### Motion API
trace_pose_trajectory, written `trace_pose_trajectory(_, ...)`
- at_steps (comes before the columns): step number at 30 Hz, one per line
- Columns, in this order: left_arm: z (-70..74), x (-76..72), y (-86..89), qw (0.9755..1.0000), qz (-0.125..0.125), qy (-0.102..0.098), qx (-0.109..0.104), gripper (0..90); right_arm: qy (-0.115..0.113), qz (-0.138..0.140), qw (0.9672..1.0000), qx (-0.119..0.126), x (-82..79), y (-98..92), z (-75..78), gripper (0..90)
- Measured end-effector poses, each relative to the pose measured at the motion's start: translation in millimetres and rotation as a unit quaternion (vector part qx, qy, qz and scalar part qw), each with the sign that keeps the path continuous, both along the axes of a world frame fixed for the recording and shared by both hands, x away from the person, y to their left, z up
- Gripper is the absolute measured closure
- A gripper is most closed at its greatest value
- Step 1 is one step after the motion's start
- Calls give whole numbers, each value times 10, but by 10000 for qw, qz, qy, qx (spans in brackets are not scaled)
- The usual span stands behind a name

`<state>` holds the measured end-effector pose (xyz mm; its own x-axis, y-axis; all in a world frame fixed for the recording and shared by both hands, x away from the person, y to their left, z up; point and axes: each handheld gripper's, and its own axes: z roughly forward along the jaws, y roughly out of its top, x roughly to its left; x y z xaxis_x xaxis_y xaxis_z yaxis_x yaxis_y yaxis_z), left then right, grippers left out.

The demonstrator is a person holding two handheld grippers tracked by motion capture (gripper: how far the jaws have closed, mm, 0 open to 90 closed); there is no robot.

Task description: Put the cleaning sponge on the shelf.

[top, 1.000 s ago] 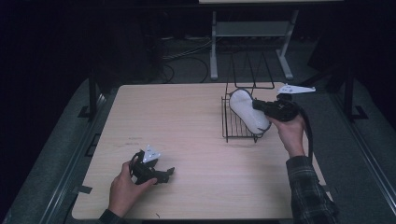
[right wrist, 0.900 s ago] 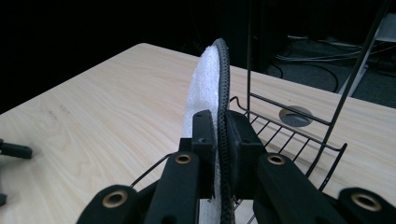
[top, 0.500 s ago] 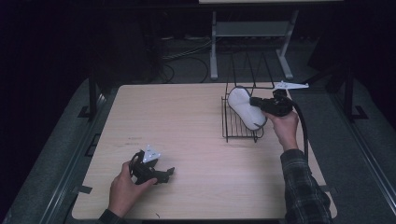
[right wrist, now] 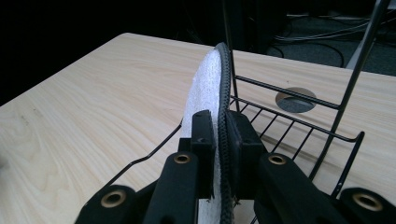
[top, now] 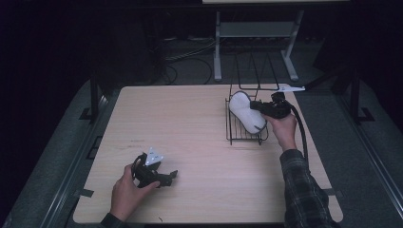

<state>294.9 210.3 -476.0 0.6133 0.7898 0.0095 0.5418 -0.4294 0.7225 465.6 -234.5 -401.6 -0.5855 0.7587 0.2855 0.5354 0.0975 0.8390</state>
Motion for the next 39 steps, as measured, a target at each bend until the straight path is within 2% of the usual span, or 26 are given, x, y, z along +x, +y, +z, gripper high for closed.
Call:
trace_pose_trajectory(7, 0, 0, 0, 10000, 1, -1, 1, 124, 1, -181, 9998, -81, 52, -36, -72, 791)
trace_pose_trajectory(12, 0, 0, 0, 10000, -1, -1, 2, 123, -56, -285, 9992, -287, 81, -37, -118, 778)
trace_pose_trajectory(17, 0, 0, 0, 10000, -2, -2, 2, 123, -32, -346, 9989, -313, 102, -54, -146, 763)
trace_pose_trajectory(20, 0, 0, 0, 10000, -1, 0, 1, 124, -53, -454, 9978, -480, 116, -57, -166, 728)
trace_pose_trajectory(22, 0, 0, 0, 10000, -4, -1, 4, 123, -38, -467, 9977, -491, 119, -61, -173, 714)
trace_pose_trajectory(25, 0, 0, 0, 10000, -3, -2, 1, 123, -8, -546, 9971, -535, 125, -80, -184, 644)
trace_pose_trajectory(27, 0, 0, 0, 10000, -3, -2, 1, 124, -6, -582, 9967, -560, 122, -85, -180, 643)
trace_pose_trajectory(29, 0, 0, 0, 10000, -2, -2, 1, 124, -84, -641, 9964, -553, 106, -119, -146, 622)
trace_pose_trajectory(31, 0, 0, 0, 10000, -2, -2, 1, 124, -51, -653, 9965, -519, 87, -133, -121, 637)
trace_pose_trajectory(35, 0, 0, 0, 10000, -4, -1, 6, 124, -21, -543, 9969, -567, 43, -163, -82, 752)
trace_pose_trajectory(36, 0, 0, 0, 10000, -4, -1, 6, 123, -21, -543, 9969, -567, 43, -163, -82, 752)
trace_pose_trajectory(37, 0, 0, 0, 10000, -3, -2, 2, 124, 6, -493, 9965, -671, 8, -165, -62, 808)
trace_pose_trajectory(39, 0, 0, 1, 10000, -5, -1, 6, 124, 1, -489, 9960, -745, -29, -166, -48, 863)
